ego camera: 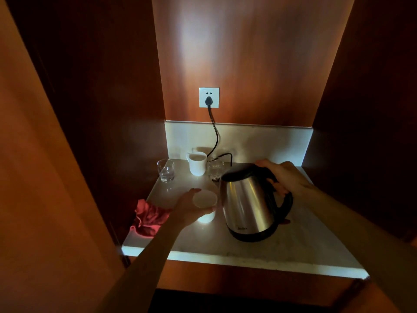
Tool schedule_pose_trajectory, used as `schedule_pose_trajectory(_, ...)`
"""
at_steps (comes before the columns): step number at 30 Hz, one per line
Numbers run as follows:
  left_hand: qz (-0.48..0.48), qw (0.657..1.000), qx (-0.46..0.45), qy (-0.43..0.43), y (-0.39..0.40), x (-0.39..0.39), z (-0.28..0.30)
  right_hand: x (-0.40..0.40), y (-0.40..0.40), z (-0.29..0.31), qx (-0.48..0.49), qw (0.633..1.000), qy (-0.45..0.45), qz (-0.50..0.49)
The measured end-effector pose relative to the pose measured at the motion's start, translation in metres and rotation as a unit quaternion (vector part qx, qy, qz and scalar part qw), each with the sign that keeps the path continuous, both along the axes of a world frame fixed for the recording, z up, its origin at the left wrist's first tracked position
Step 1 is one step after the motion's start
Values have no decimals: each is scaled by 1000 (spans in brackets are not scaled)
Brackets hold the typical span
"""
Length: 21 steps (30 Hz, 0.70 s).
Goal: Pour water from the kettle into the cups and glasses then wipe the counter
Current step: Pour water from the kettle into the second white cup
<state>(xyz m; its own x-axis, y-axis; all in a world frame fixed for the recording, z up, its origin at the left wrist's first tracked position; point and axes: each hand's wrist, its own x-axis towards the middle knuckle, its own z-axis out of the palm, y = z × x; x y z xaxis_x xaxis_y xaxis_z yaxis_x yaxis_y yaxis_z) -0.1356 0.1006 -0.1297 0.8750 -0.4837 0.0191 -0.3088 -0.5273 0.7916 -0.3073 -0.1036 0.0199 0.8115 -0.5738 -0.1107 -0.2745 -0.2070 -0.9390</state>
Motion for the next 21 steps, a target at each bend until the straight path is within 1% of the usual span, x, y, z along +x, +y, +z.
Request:
schedule_pose_trajectory(4, -8, 1000, -19, -11, 2, 3, -7, 7, 1, 2, -30, 999, 14, 28)
schedule_pose_trajectory(8, 23, 997, -6, -75, 2, -1, -10, 20, -1, 3, -84, 993, 66, 46)
schedule_pose_trajectory(12, 38, 994, -9, -106, 2, -2, -12, 32, -8, 3, -113, 986, 100, 66)
schedule_pose_trajectory(17, 39, 994, -22, -98, 3, -2, -12, 44, -14, 0, -139, 980, 120, 80)
schedule_pose_trajectory(21, 36, 994, -13, -104, 4, -2, -11, 50, -16, -3, -161, 974, 127, 93)
